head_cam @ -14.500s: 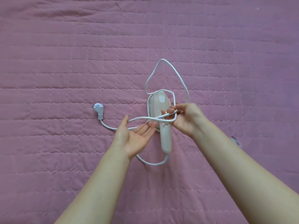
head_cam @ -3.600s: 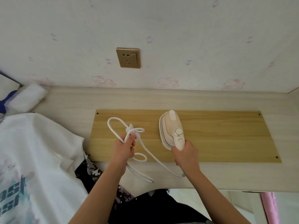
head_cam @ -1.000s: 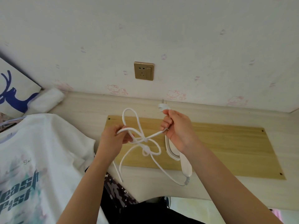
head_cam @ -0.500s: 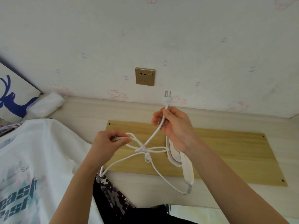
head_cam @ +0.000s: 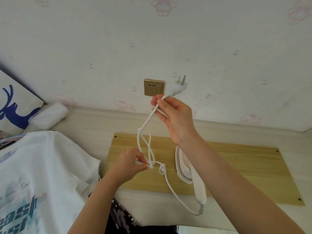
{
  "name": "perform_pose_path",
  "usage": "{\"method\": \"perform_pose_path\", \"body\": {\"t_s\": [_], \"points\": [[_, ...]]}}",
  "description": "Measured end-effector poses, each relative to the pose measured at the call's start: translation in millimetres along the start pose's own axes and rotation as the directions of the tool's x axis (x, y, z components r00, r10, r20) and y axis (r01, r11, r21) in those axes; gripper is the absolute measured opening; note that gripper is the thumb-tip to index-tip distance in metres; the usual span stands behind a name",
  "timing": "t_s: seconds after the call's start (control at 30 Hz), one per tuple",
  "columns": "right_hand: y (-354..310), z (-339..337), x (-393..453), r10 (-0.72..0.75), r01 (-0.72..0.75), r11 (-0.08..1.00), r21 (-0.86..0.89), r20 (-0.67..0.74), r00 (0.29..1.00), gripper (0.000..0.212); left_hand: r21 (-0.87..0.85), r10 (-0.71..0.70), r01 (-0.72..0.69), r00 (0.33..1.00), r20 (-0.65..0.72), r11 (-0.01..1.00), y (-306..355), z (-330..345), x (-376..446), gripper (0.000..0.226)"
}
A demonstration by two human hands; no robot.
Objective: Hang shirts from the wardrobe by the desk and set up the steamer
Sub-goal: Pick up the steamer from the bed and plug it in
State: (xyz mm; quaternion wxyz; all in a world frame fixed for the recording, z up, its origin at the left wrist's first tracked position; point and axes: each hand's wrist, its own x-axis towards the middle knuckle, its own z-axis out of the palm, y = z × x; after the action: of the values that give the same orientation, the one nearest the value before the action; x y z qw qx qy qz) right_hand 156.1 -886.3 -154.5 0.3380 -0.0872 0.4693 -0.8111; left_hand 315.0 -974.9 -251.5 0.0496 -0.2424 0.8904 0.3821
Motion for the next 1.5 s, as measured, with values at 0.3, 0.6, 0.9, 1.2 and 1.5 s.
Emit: {"method": "perform_pose_path", "body": {"t_s": [0.3, 0.6, 0.9, 1.2, 1.5], "points": [[-4.0, -21.3, 2.6, -0.14, 0.11, 0.937, -0.333, -0.068, 0.988, 0.011, 0.052, -0.356, 0.365, 0.926, -0.124, 0.93, -47.9, 5.9, 14.6, 0.039], [22.4, -30.1, -3.4, -0.059, 0.088, 0.768, -0.634, 0.067, 0.996, 0.018, -0.621, -0.315, 0.03, 0.88, -0.355, 0.783, 18.6, -33.4, 48.5, 0.023], [46.6, -32.3, -6.2, 0.028, 0.058, 0.812, -0.58, 0.138, 0.99, 0.025, -0.991, -0.175, 0.057, 0.984, 0.035, 0.124, 50.7, -56.6, 80.0, 0.032], [53.5, -43.7, 12.8, 0.408, -0.408, 0.911, -0.049, -0.016, 0.913, 0.023, -0.986, -0.082, -0.076, 0.993, -0.089, 0.146, 60.0, -45.4, 89.1, 0.029], [56.2, -40.1, 38.7, 0.274, -0.304, 0.705, -0.641, -0.149, 0.95, 0.018, -0.961, -0.228, -0.061, 0.966, -0.125, 0.268, 52.8, -48.7, 112.4, 0.024]]}}
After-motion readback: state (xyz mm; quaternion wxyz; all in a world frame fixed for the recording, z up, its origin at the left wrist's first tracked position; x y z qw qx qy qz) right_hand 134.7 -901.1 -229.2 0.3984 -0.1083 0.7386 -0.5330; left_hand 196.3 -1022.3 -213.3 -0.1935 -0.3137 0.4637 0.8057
